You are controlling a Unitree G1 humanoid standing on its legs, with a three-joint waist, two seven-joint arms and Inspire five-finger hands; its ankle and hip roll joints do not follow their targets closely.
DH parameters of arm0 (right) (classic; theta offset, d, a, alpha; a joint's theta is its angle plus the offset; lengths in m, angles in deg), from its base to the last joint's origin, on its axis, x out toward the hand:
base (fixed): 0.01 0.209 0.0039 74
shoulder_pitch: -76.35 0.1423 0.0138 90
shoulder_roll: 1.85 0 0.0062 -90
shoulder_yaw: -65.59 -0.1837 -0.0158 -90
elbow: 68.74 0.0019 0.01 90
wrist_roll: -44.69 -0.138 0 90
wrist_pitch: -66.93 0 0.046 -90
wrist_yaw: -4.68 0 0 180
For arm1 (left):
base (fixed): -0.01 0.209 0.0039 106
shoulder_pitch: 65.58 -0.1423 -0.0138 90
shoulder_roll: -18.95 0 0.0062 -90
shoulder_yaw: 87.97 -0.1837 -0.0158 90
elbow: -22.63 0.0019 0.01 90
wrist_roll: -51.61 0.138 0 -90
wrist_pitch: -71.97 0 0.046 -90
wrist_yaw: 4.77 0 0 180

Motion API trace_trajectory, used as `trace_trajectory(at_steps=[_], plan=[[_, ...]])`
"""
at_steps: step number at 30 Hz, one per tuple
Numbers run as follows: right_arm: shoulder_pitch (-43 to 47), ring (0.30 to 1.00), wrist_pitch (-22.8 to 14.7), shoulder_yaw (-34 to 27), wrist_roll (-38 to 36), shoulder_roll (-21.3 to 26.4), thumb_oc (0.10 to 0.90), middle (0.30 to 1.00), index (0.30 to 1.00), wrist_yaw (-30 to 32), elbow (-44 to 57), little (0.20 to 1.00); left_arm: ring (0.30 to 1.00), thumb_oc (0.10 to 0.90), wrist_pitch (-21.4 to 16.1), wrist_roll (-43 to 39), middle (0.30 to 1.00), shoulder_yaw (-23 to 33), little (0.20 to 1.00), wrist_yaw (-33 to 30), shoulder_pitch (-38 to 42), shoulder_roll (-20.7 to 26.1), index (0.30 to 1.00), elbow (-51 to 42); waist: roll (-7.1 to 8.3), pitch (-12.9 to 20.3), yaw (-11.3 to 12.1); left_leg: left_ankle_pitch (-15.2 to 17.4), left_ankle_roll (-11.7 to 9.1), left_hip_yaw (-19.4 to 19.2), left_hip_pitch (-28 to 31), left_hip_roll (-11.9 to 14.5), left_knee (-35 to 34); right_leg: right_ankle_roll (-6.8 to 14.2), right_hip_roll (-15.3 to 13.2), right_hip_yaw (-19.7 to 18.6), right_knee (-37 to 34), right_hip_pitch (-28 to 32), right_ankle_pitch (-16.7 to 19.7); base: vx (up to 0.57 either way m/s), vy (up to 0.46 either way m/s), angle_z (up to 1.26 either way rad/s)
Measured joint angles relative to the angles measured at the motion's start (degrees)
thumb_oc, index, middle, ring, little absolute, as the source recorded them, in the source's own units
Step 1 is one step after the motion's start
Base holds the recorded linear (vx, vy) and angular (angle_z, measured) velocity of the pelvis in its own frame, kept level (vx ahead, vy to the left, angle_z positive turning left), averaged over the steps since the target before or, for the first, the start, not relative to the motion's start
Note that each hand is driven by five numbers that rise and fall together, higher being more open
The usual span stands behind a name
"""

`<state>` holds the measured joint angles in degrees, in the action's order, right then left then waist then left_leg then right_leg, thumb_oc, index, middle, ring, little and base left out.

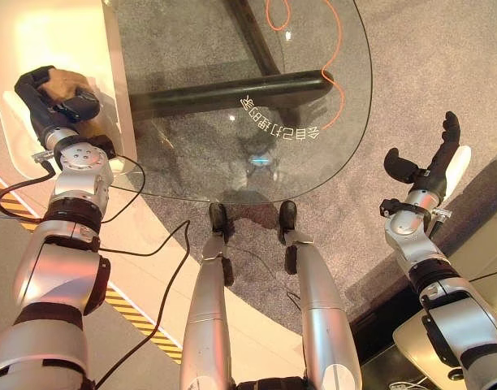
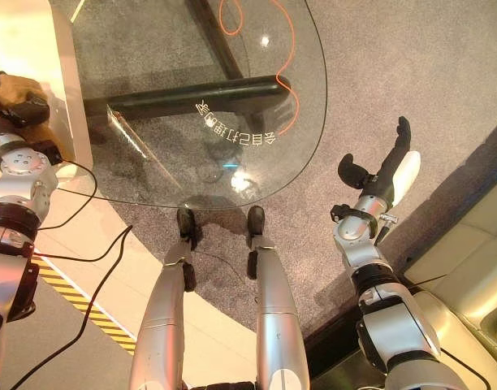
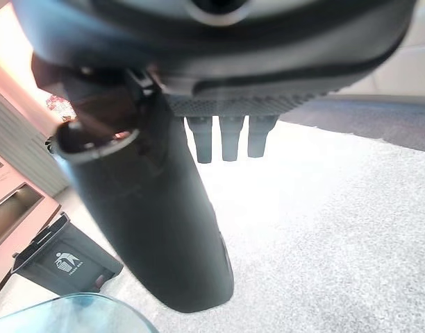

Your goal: Wipe the table with a cloth and put it in the basket.

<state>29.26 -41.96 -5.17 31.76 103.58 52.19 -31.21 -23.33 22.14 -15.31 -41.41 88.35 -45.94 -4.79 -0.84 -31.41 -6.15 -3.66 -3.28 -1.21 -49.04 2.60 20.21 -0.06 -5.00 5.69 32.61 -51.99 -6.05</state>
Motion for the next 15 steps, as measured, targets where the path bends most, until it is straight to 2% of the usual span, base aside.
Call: trace_trajectory(at_steps=[15], plan=[[-0.34, 0.9, 0.12, 0.05, -0.82, -0.01, 0.8, 0.9, 0.9, -0.01, 0.02, 0.9, 0.9, 0.8, -0.09, -0.05, 0.9, 0.21, 0.9, -0.41, 0.93, 0.01, 0.9, -0.12, 0.01, 0.0, 0.18, 0.0, 0.0, 0.05, -0.01, -0.04, 0.07, 0.01, 0.01, -0.01, -0.01, 0.02, 0.03, 0.0, 0.0, 0.0]])
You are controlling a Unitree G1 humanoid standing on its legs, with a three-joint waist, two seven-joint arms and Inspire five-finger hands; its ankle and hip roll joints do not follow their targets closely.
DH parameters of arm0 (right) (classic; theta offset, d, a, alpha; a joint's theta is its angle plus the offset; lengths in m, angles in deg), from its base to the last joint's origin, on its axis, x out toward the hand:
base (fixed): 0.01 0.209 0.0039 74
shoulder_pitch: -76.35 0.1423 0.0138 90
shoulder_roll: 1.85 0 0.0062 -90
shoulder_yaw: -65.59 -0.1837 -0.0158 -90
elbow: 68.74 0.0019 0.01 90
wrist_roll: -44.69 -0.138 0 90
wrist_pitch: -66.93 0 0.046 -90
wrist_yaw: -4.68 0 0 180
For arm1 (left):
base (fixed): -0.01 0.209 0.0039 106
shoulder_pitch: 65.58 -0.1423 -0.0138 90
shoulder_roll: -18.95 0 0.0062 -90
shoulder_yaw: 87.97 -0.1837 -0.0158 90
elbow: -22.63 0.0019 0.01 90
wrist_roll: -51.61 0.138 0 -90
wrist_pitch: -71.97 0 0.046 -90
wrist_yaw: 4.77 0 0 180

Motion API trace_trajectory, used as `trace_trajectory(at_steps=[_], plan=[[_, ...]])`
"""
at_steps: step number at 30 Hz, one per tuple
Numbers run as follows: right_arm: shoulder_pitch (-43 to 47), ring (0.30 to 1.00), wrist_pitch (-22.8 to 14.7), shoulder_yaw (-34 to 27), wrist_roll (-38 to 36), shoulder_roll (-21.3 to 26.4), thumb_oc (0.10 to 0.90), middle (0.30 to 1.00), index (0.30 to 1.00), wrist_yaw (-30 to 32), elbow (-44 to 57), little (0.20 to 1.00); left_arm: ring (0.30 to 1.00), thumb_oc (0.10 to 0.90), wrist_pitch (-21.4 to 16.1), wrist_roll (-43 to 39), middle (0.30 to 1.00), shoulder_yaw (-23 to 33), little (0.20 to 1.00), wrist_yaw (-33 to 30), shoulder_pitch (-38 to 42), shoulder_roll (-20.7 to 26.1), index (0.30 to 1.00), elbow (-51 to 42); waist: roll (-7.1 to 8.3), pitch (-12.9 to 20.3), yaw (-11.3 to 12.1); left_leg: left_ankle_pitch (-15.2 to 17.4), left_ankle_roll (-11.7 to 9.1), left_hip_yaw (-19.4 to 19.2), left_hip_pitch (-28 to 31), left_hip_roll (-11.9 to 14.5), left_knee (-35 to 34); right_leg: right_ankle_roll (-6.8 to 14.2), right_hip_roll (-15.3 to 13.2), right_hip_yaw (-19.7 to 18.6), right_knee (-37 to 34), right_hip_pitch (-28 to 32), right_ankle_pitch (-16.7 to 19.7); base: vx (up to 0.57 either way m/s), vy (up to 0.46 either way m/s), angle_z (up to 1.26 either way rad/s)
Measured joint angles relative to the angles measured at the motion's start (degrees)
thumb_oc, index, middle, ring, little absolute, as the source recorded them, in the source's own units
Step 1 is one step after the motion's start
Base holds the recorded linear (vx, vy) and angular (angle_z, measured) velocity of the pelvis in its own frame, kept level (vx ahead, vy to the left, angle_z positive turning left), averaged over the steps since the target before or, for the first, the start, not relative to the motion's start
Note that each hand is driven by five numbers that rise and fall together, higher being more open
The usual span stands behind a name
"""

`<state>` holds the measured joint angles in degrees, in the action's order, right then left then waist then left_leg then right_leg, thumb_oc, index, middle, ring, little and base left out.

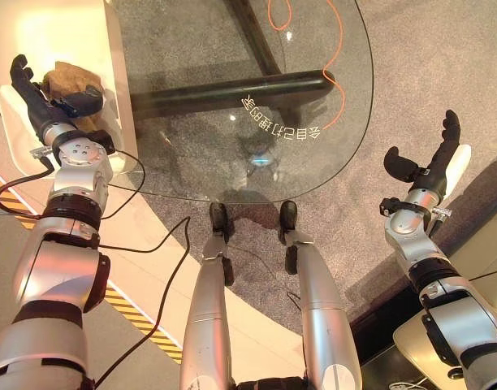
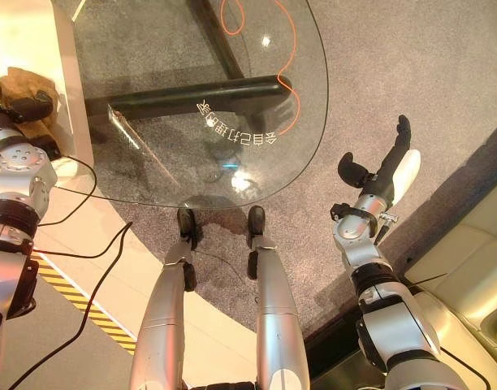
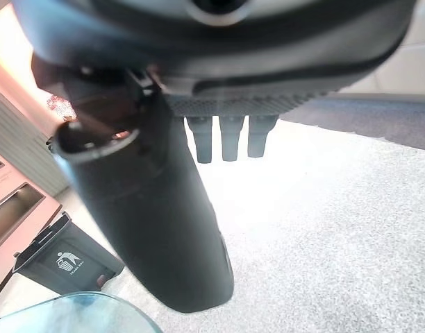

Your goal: Wipe the table with a cloth and put it in the basket.

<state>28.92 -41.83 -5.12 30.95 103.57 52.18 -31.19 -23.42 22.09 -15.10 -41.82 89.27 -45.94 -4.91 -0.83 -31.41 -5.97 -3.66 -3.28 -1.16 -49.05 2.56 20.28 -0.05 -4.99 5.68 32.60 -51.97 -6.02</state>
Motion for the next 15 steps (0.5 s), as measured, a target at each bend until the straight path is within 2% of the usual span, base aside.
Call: trace_trajectory(at_steps=[4, 6, 10, 13, 15], plan=[[-1.02, 0.9, 0.01, 0.0, -0.41, -1.07, 0.8, 0.9, 0.9, -0.11, -0.8, 0.9, 0.9, 0.8, -1.21, -0.19, 0.9, 1.33, 0.9, -0.64, -1.42, 0.0, 0.9, -0.52, 0.19, -0.03, -0.19, 0.07, -0.02, 0.09, 1.22, 0.02, 0.8, -0.01, 0.05, 0.0, 0.06, 1.57, 0.07, 0.0, 0.0, 0.0], [-2.95, 0.9, 0.46, -0.05, -0.08, -2.6, 0.8, 0.9, 0.9, -0.12, -1.36, 0.9, 0.9, 0.8, -3.2, -0.21, 0.9, 3.15, 0.9, -0.98, -4.34, -0.04, 0.9, -1.13, 0.35, -0.01, -0.31, 0.33, -0.06, 0.06, 4.13, 0.09, 0.39, 0.05, 0.17, -0.05, -0.62, 4.52, 0.1, 0.0, -0.006, -0.02], [-9.72, 0.9, 2.3, -0.15, 1.24, -5.18, 0.8, 0.9, 0.9, -0.65, -4.22, 0.9, 0.9, 0.8, -7.85, -0.23, 0.9, 9.42, 0.9, -1.18, -13.29, 0.01, 0.9, -4.68, 0.64, 0.15, 0.74, 0.24, -0.15, -0.45, 14.45, 0.74, -4.46, 0.49, 1.07, -0.45, -6.47, 14.63, 1.34, 0.06, -0.009, -0.12], [-14.03, 0.9, 2.72, -2.05, 1.38, -5.32, 0.8, 0.9, 0.9, -2.99, -7.22, 0.9, 0.9, 0.8, -9.3, -0.25, 0.9, 13.98, 0.9, -0.79, -18.02, 0.46, 0.9, -8.03, 0.88, 0.42, 2.75, -0.26, -0.29, -0.89, 20.89, 0.89, -9.15, 1.16, 1.31, -1.01, -11.35, 20.6, 2.14, 0.09, 0.009, -0.17], [-16.57, 0.9, 3.3, -2.93, 1.38, -5.48, 0.8, 0.9, 0.9, -4.14, -7.93, 0.9, 0.9, 0.8, -9.85, -0.3, 0.9, 15.57, 0.9, -0.27, -20.96, 0.81, 0.9, -8.89, 0.84, 0.95, 2.83, -0.93, -0.41, -1.07, 24.12, 0.87, -11.67, 1.62, 1.34, -0.92, -13.64, 23.74, 2.71, 0.07, 0.009, -0.04]])
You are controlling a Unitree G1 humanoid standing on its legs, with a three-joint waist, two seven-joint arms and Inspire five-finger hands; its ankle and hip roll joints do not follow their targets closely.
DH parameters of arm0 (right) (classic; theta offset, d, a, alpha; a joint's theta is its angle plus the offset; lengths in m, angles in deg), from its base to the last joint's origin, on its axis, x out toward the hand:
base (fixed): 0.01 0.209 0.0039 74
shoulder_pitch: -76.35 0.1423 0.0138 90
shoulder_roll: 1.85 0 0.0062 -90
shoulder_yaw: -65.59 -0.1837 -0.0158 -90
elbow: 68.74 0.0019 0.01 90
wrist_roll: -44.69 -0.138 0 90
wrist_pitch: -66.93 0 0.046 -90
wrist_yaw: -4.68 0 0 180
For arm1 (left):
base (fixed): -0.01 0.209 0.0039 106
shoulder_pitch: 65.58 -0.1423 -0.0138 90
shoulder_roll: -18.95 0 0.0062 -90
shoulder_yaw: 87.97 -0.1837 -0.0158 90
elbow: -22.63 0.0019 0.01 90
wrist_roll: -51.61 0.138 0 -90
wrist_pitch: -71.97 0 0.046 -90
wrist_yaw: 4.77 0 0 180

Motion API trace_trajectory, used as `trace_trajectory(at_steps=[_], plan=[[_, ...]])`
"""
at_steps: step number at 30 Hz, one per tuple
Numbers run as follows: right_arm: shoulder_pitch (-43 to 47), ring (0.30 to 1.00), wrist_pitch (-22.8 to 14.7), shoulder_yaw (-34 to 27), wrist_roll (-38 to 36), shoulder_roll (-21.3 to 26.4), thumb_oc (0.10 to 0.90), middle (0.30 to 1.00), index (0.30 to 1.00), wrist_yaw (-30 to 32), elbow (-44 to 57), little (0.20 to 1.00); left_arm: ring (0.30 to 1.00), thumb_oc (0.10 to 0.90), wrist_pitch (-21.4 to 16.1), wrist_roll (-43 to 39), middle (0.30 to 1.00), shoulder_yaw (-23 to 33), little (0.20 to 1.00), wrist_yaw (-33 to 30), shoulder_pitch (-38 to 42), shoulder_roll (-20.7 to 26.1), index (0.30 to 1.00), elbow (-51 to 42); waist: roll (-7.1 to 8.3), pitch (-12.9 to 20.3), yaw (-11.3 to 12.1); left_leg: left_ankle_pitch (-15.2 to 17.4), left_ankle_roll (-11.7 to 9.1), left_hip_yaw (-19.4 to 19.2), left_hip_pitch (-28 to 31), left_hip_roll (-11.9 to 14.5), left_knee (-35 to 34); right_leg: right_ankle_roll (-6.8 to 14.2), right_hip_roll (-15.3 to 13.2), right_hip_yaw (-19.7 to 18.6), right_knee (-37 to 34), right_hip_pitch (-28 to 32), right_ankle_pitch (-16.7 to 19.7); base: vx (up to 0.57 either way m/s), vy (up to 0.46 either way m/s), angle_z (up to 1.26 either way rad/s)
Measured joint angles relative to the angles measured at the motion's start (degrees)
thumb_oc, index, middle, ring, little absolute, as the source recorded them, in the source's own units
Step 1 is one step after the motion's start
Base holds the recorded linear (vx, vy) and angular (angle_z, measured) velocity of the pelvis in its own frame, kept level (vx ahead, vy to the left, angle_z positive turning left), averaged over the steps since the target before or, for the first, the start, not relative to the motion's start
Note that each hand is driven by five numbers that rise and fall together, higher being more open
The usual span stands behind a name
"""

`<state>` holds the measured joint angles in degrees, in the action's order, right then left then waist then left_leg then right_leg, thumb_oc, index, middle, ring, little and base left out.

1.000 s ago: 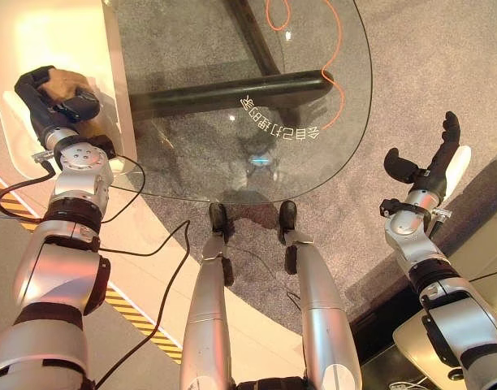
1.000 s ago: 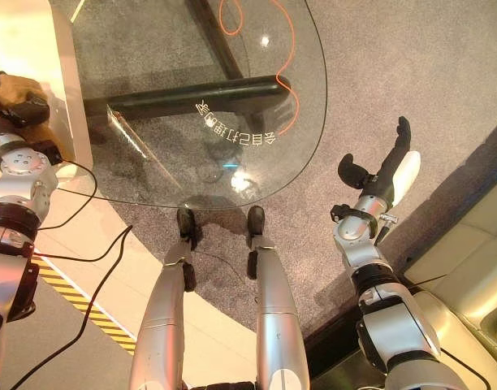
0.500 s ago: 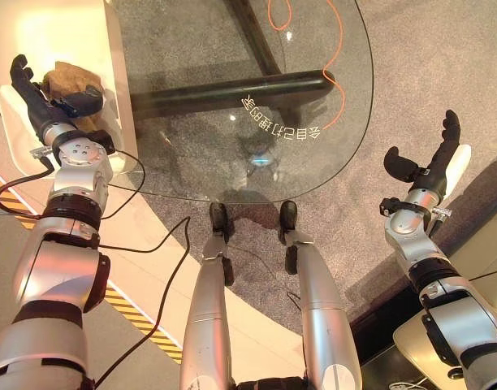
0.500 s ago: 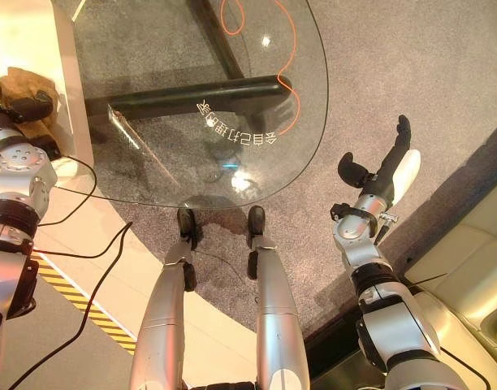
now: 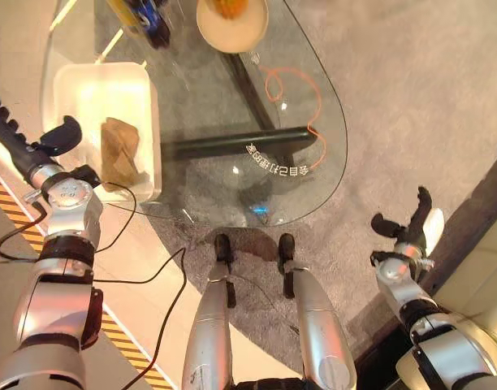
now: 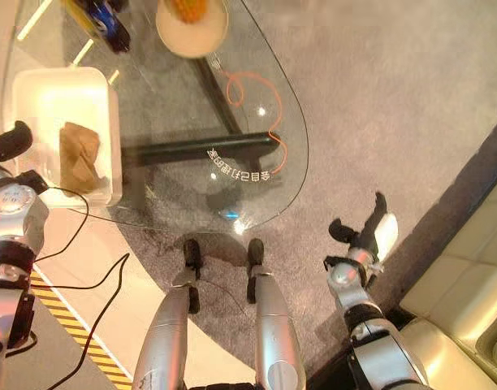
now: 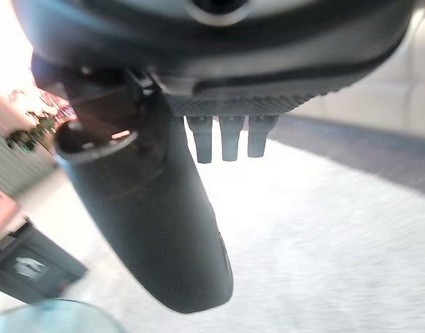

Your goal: Wipe the table with a cloth and put it in the basket.

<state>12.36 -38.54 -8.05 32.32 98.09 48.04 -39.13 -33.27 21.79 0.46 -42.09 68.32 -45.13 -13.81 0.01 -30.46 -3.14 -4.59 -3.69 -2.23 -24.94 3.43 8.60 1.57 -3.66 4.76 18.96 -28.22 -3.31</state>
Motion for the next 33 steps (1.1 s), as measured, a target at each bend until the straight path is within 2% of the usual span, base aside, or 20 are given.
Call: trace_trajectory(at_steps=[1, 2, 5, 6, 7, 8, 9, 11, 14, 16, 22, 25, 29, 33], plan=[[-1.3, 0.9, -0.01, -0.53, 0.01, -0.05, 0.8, 0.9, 0.9, -0.57, -0.08, 0.9, 0.9, 0.8, -0.25, -0.15, 0.9, 0.83, 0.9, 0.57, -1.73, 0.14, 0.9, -0.73, -0.09, 0.95, 0.09, 0.01, 0.08, -0.07, 0.59, -0.01, -0.78, -0.05, -0.03, 0.03, -0.93, 0.71, 0.03, 0.1, 0.008, -0.02], [-2.78, 0.9, 0.03, -1.94, 0.33, -0.36, 0.8, 0.9, 0.9, -1.82, -1.04, 0.9, 0.9, 0.8, -0.35, -0.39, 0.9, 2.33, 0.9, 2.07, -4.43, 0.08, 0.9, -1.83, -0.24, 1.03, 0.36, -0.84, 0.65, -0.29, 3.19, -0.01, -2.3, 0.14, 0.01, 0.15, -2.48, 3.42, 1.31, 0.17, 0.006, -0.03], [-8.06, 0.9, 0.6, -4.86, 1.27, -2.48, 0.8, 0.9, 0.9, -3.95, -1.74, 0.9, 0.9, 0.8, -0.85, -0.79, 0.9, 4.82, 0.9, 7.29, -14.51, -2.41, 0.9, -5.21, -0.75, 2.92, 0.43, -1.2, 0.75, -0.37, 11.91, -0.08, -7.21, 0.82, -0.07, 1.03, -8.28, 12.74, 1.9, 0.19, 0.008, 0.05], [-11.59, 0.9, 0.66, -5.05, 1.95, -3.06, 0.8, 0.9, 0.9, -5.05, -2.22, 0.9, 0.9, 0.8, -1.38, -0.7, 0.9, 4.84, 0.9, 9.22, -18.58, -4.29, 0.9, -5.3, -1.3, 7.71, 1.0, -1.13, 0.78, -0.34, 11.89, 0.03, -8.75, 1.02, -0.21, 1.17, -10.05, 12.93, 1.79, 0.18, 0.024, 0.07], [-14.23, 0.9, 1.17, -5.81, 2.8, -3.55, 0.8, 0.9, 0.9, -6.72, -2.33, 0.9, 0.9, 0.8, -1.78, -0.72, 0.9, 5.4, 0.9, 11.09, -22.45, -6.25, 0.9, -5.35, -1.83, 10.86, 1.54, -1.46, 1.05, -0.43, 13.26, -0.16, -10.47, 1.44, -0.18, 1.24, -12.59, 14.66, 2.51, 0.2, 0.037, 0.11], [-15.73, 0.9, 1.66, -6.03, 3.53, -3.75, 0.8, 0.9, 0.9, -8.62, -2.88, 0.9, 0.9, 0.8, -1.69, -0.9, 0.9, 5.6, 0.9, 12.86, -25.42, -8.0, 0.9, -4.95, -2.19, 11.21, 1.63, -1.55, 1.15, -0.43, 16.7, -0.47, -11.78, 1.91, -0.36, 1.31, -15.45, 19.05, 3.08, 0.2, 0.036, 0.1], [-16.13, 0.9, 1.76, -6.03, 3.54, -3.91, 0.8, 0.9, 0.9, -9.49, -3.5, 0.9, 0.9, 0.8, -1.64, -0.91, 0.9, 5.64, 0.9, 13.73, -26.82, -8.66, 0.9, -4.75, -2.22, 11.5, 1.61, -1.55, 1.15, -0.41, 18.0, -0.7, -12.12, 2.08, -0.38, 1.37, -16.56, 20.8, 3.2, 0.16, 0.032, 0.11], [-17.6, 0.9, 2.89, -6.42, 3.5, -4.22, 0.8, 0.9, 0.9, -14.37, -5.6, 0.9, 0.9, 0.8, -1.31, -0.91, 0.9, 6.62, 0.9, 18.48, -32.27, -12.12, 0.9, -2.68, -2.22, 16.17, 2.29, -1.32, 1.33, -0.49, 20.33, -1.54, -13.57, 2.81, -0.88, 1.32, -20.42, 24.19, 3.94, 0.18, 0.025, 0.02], [-17.79, 0.9, 4.59, -7.43, 3.73, -5.25, 0.8, 0.9, 0.9, -21.2, -8.18, 0.9, 0.9, 0.8, -0.62, 1.82, 0.9, 6.7, 0.9, 25.92, -37.12, -14.26, 0.9, 1.62, -1.5, 18.63, 3.03, -0.2, 1.4, -0.5, 24.25, -2.19, -13.59, 3.24, -1.39, 1.47, -23.9, 29.77, 4.7, 0.18, 0.032, 0.01], [-18.67, 0.9, 5.39, -8.68, 4.51, -6.08, 0.8, 0.9, 0.9, -24.26, -9.11, 0.9, 0.9, 0.8, 0.38, 2.66, 0.9, 6.61, 0.9, 29.8, -40.04, -15.59, 0.9, 4.77, -1.27, 21.45, 3.06, 0.52, 1.64, -0.47, 25.11, -2.17, -13.6, 3.47, -1.35, 1.43, -23.9, 30.59, 4.45, 0.08, 0.032, -0.01], [-21.77, 0.9, 7.05, -9.71, 6.85, -6.85, 0.8, 0.9, 0.9, -28.76, -11.67, 0.9, 0.9, 0.8, 2.46, 5.76, 0.9, 6.35, 0.9, 35.69, -44.03, -19.18, 0.9, 15.47, 0.19, 25.97, 3.03, 1.2, 1.69, -0.39, 25.9, -2.13, -13.74, 3.32, -1.43, 2.15, -24.21, 31.32, 4.24, 0.02, 0.007, 0.0], [-23.83, 0.9, 8.79, -9.75, 7.88, -7.19, 0.8, 0.9, 0.9, -30.56, -13.54, 0.9, 0.9, 0.8, 2.61, 7.88, 0.9, 3.66, 0.9, 37.98, -45.91, -20.32, 0.9, 18.68, 0.75, 27.59, 3.08, 1.41, 1.94, -0.42, 25.88, -2.01, -14.02, 3.19, -1.69, 2.25, -24.21, 31.1, 4.01, 0.0, 0.0, 0.0], [-25.7, 0.9, 10.58, -9.77, 7.92, -7.93, 0.8, 0.9, 0.9, -32.88, -15.12, 0.9, 0.9, 0.8, 3.92, 9.4, 0.9, 1.07, 0.9, 39.51, -46.81, -22.16, 0.9, 20.26, 0.53, 28.44, 3.07, 1.4, 1.95, -0.44, 25.89, -1.86, -14.02, 2.97, -1.58, 2.31, -24.21, 31.08, 4.16, 0.0, 0.0, 0.0], [-25.95, 0.9, 13.35, -9.63, 8.35, -8.14, 0.8, 0.9, 0.9, -35.29, -17.41, 0.9, 0.9, 0.8, 6.69, 12.32, 0.9, -0.91, 0.9, 40.83, -46.49, -23.64, 0.9, 20.87, -0.66, 29.2, 3.0, 1.36, 1.99, -0.46, 26.04, -1.74, -13.99, 2.86, -1.44, 2.37, -24.23, 31.21, 4.26, 0.02, 0.004, 0.0]])
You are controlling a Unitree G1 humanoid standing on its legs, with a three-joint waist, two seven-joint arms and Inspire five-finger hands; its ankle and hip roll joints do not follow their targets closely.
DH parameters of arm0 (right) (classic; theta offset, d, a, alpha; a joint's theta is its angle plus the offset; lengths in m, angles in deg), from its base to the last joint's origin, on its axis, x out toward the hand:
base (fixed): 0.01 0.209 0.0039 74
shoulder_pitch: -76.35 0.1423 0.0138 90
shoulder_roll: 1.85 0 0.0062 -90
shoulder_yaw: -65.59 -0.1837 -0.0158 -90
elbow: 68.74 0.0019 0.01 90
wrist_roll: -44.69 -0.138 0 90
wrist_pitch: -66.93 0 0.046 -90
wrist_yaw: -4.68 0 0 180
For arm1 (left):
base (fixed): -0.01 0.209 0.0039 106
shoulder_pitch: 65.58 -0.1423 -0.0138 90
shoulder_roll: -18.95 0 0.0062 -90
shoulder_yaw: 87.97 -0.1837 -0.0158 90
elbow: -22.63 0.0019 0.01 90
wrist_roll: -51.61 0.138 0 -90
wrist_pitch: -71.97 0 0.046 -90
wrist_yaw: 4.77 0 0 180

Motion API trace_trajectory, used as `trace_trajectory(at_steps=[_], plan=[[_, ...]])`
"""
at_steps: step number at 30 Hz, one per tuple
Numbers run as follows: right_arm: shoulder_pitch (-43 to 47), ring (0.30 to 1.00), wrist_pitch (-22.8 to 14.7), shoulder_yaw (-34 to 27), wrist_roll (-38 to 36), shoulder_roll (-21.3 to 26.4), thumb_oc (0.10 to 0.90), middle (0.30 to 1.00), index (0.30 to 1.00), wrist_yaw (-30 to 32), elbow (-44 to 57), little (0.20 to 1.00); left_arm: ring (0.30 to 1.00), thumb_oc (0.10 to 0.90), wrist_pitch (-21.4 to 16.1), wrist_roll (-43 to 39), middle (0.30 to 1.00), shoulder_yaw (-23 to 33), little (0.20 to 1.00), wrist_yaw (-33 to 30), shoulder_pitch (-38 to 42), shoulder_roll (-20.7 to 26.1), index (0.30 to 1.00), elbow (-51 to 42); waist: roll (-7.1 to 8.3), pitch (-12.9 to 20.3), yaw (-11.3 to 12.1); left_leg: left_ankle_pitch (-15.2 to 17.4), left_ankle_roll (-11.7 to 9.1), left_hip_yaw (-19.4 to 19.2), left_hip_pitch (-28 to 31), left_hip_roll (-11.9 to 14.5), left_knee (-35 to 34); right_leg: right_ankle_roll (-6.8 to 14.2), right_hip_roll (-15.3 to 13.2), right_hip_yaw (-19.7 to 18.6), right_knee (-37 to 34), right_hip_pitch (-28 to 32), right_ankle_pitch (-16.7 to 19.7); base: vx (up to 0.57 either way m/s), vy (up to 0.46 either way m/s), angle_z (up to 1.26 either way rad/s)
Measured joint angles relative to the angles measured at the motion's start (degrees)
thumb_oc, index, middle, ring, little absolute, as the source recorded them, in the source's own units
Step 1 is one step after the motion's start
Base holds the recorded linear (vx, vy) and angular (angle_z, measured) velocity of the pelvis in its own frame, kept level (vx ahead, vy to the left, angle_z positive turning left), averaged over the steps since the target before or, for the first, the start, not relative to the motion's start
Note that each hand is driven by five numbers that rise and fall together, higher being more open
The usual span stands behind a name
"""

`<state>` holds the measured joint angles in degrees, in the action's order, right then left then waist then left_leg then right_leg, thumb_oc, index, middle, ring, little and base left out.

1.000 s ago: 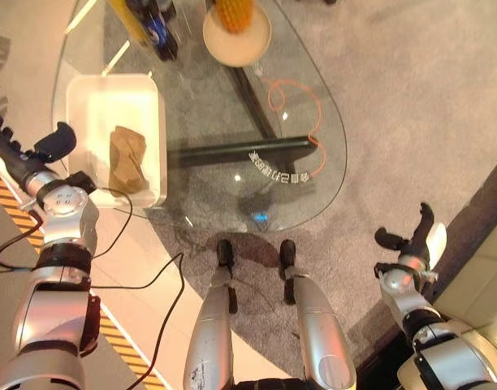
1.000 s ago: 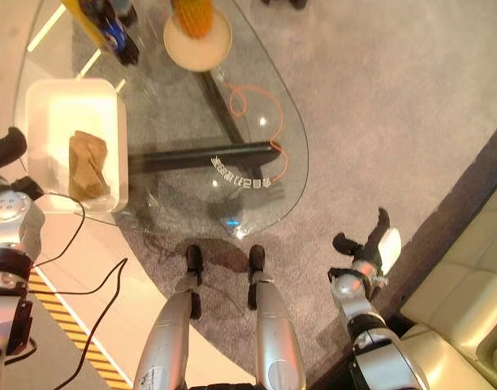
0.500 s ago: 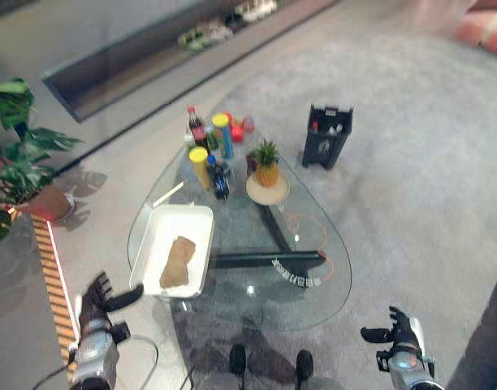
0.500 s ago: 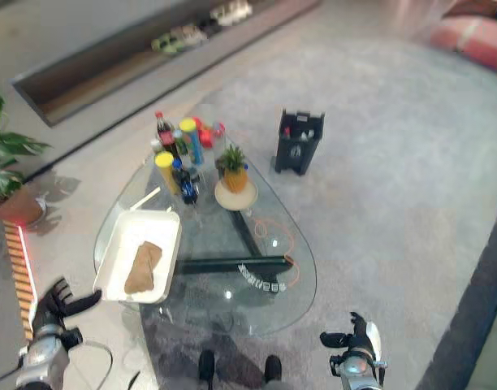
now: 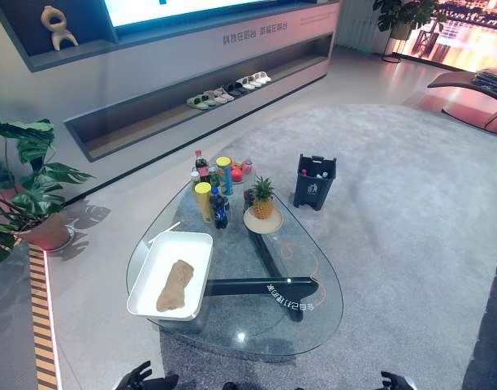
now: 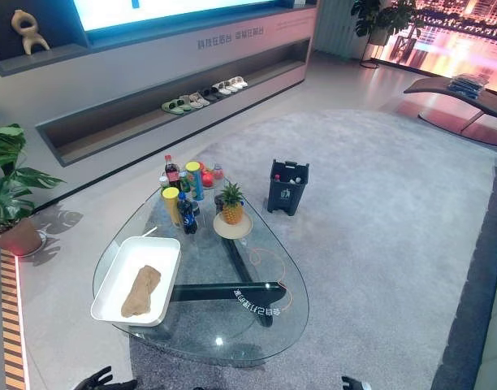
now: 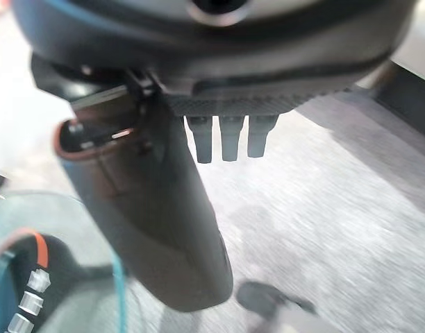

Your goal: Wipe the table with a cloth and put it in the basket.

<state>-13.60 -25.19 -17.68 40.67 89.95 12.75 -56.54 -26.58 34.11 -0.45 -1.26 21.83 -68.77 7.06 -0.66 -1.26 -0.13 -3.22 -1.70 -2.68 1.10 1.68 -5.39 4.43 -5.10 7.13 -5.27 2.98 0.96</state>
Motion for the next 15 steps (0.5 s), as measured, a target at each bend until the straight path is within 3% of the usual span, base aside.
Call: trace_trajectory(at_steps=[6, 15], plan=[[0.11, 0.9, 2.91, 0.21, 1.24, -0.11, 0.8, 0.9, 0.9, -2.23, -1.04, 0.9, 0.9, 0.8, 3.23, 0.92, 0.9, -1.4, 0.9, 1.1, 0.33, -0.24, 0.9, 0.08, -0.54, 0.13, -0.02, 0.07, 0.05, -0.16, 1.91, 0.08, 0.31, 0.07, 0.05, 0.12, 0.0, 1.87, -0.2, 0.03, 0.011, 0.0], [1.33, 0.9, 5.07, 1.21, 2.39, -0.16, 0.8, 0.9, 0.9, -4.56, -1.06, 0.9, 0.9, 0.8, 4.44, 0.91, 0.9, -2.61, 0.9, 2.29, 0.64, -0.24, 0.9, 0.62, -0.42, 0.07, -0.02, 0.04, 0.16, -0.16, 2.16, 0.03, 0.34, 0.09, 0.05, 0.06, 0.01, 2.12, -0.19, 0.02, 0.001, 0.0]])
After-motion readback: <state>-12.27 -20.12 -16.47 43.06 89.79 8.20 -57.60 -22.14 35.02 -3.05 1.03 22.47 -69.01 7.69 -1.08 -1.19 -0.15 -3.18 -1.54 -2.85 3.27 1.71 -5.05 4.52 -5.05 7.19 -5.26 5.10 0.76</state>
